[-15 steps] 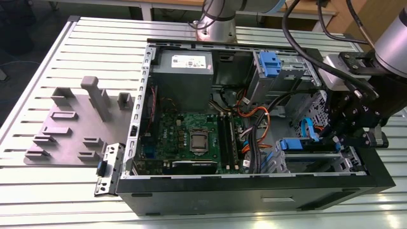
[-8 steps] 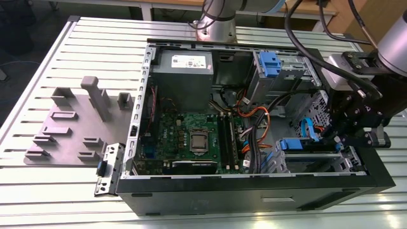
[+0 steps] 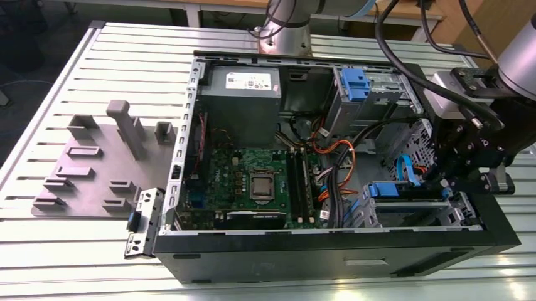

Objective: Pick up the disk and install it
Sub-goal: 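Insert the second disk wire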

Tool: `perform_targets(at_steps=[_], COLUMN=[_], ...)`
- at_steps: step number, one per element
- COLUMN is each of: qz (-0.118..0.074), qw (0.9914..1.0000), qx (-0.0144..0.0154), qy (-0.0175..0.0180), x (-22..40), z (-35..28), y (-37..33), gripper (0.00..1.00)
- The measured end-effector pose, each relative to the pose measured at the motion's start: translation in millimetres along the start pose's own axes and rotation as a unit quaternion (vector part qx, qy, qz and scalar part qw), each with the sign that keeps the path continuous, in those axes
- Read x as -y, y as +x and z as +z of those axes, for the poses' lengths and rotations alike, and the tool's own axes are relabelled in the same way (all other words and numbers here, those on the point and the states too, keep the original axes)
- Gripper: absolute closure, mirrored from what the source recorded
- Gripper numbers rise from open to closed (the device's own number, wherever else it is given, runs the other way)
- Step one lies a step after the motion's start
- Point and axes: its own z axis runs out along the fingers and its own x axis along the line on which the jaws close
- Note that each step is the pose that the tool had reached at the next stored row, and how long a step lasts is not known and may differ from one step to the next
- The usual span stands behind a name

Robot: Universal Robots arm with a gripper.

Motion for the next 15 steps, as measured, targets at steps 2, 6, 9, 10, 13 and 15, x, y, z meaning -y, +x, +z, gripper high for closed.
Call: perform_targets(at_steps=[2, 6, 9, 10, 13, 15], qz=[0.0, 0.0, 0.0, 0.0, 0.0, 0.0], qw=[1.0, 1.0, 1.0, 1.0, 1.0, 1.0], qx=[-0.0002, 0.0, 0.0001, 0.0003, 0.0001, 0.001], qy=[-0.0001, -0.0002, -0.0003, -0.0003, 0.0001, 0.0003], x=[0.0, 0.0, 0.0, 0.0, -0.1, -1.2], z=[-0.1, 0.0, -0.8, -2.0, -5.0, -5.3], y=[0.0, 0.0, 0.1, 0.1, 0.1, 0.1], gripper=[0.83, 0.83, 0.83, 0.83, 0.83, 0.83])
